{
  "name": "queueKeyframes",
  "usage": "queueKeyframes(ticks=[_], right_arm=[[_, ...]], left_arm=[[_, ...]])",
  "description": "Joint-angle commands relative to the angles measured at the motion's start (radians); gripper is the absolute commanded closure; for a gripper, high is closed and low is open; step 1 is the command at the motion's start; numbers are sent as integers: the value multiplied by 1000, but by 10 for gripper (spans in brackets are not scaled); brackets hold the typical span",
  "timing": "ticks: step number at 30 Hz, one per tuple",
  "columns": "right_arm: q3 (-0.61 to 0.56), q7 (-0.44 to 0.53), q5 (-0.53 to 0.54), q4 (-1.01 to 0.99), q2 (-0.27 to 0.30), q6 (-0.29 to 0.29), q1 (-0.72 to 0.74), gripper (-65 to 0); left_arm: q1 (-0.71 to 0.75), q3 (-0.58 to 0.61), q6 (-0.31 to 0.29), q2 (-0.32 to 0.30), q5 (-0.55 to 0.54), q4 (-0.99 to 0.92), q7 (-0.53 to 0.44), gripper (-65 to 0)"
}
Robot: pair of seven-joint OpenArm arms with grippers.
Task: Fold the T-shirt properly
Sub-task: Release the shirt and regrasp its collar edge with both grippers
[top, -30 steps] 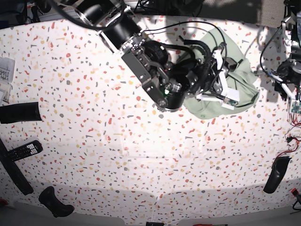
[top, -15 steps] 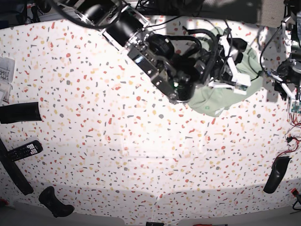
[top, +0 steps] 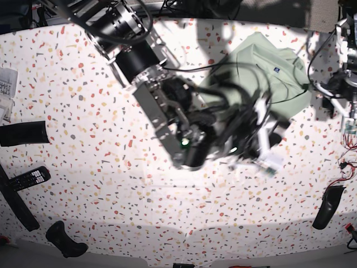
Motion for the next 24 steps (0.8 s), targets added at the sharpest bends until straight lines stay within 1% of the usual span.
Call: queueKeyframes(ticks=[1,2,4,6,8,11,12,14,16,18,20,22,24], right_arm=[[15,35,5,11,-14,6,8,-221],[32,46,-21,11,-14,6,-2,-221],[61,69,-96,11,-14,6,-18,-221],[88,96,-176,11,-14,6,-37,-221],[104,115,-229,8,-14,6,-61,-221],[106,127,-257,-33,-14,6,-90,-221],[105,137,-269,-60,-13,6,-96,-221],[104,161,-301,-135,-14,6,-100,-221],[104,183,-333,-227,-13,6,-97,-221],[104,192,-355,-309,-13,6,-96,-221],[104,192,-353,-357,-11,6,-97,-221],[104,190,-334,-359,-5,6,-99,-221],[104,185,-317,-350,-5,6,-94,-221]], left_arm=[[-2,-6,-25,-16,-32,17,-48,-330],[-3,-6,-55,-17,-72,17,-67,-330],[-2,-6,-72,-16,-138,20,-74,-330],[-1,-6,-103,-8,-206,28,-53,-330],[8,-6,-147,16,-276,43,-36,-330],[48,-6,-206,74,-343,77,-35,-330],[66,-6,-220,93,-353,89,-35,-330],[105,-6,-226,126,-352,101,-36,-330],[141,-6,-233,145,-349,99,-36,-330],[178,-6,-237,153,-344,95,-40,-330],[211,-6,-241,153,-331,85,-60,-330],[228,-6,-240,153,-303,61,-66,-330],[230,-6,-240,154,-301,21,-65,-330]])
